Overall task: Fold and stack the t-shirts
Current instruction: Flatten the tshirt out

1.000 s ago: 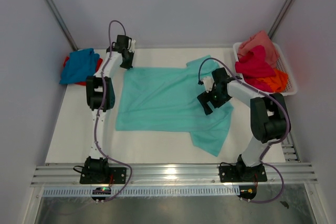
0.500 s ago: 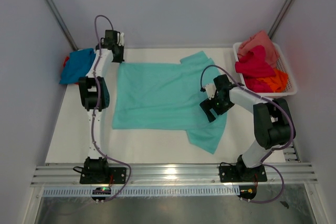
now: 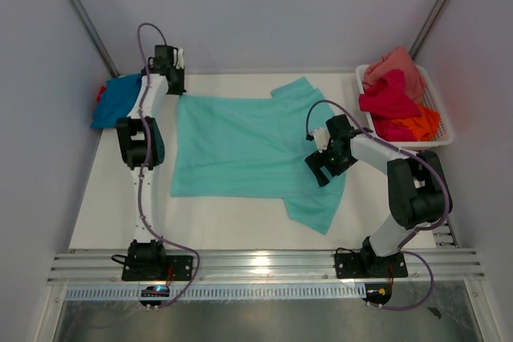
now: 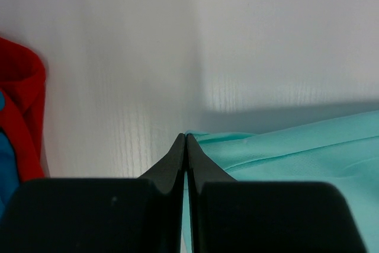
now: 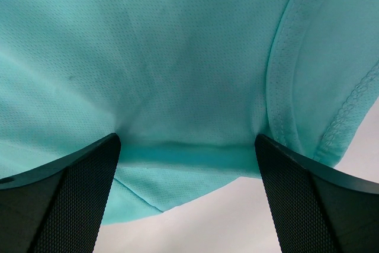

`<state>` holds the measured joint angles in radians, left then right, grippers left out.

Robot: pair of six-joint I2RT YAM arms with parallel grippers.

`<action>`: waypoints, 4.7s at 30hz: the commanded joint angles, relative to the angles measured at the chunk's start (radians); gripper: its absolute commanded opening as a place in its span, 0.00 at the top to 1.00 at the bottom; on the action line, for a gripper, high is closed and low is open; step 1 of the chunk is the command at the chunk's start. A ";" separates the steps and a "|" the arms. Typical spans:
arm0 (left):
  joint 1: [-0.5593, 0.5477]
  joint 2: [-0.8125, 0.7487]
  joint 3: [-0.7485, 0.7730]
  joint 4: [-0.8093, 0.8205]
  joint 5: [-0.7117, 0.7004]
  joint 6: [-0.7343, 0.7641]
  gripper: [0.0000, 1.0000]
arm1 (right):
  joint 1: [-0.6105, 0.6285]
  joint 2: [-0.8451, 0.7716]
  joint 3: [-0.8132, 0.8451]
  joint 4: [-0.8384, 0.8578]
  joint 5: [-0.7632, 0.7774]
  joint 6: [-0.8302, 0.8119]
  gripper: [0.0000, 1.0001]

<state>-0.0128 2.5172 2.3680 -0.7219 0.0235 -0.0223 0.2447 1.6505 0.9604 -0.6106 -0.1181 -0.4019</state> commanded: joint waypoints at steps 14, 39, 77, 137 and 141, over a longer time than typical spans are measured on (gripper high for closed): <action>0.004 -0.021 0.053 0.079 -0.076 0.001 1.00 | -0.002 -0.090 -0.060 -0.049 -0.008 -0.066 0.01; -0.088 -0.072 -0.015 -0.011 0.038 0.131 0.04 | -0.002 0.211 0.552 -0.029 0.070 0.021 0.01; -0.095 -0.333 -0.111 -0.122 0.085 0.117 0.05 | -0.016 0.476 0.892 0.153 0.146 0.022 0.01; -0.403 -0.273 -0.451 -0.577 0.072 0.366 0.14 | 0.079 0.796 1.143 -0.072 0.439 0.081 0.00; -0.417 -0.267 -0.478 -0.565 0.038 0.371 0.14 | 0.079 0.810 1.146 -0.066 0.466 0.090 0.01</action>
<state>-0.4110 2.2517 1.8851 -1.2984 0.1104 0.3653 0.3222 2.4229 2.0892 -0.6601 0.2913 -0.3325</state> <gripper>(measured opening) 0.861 0.994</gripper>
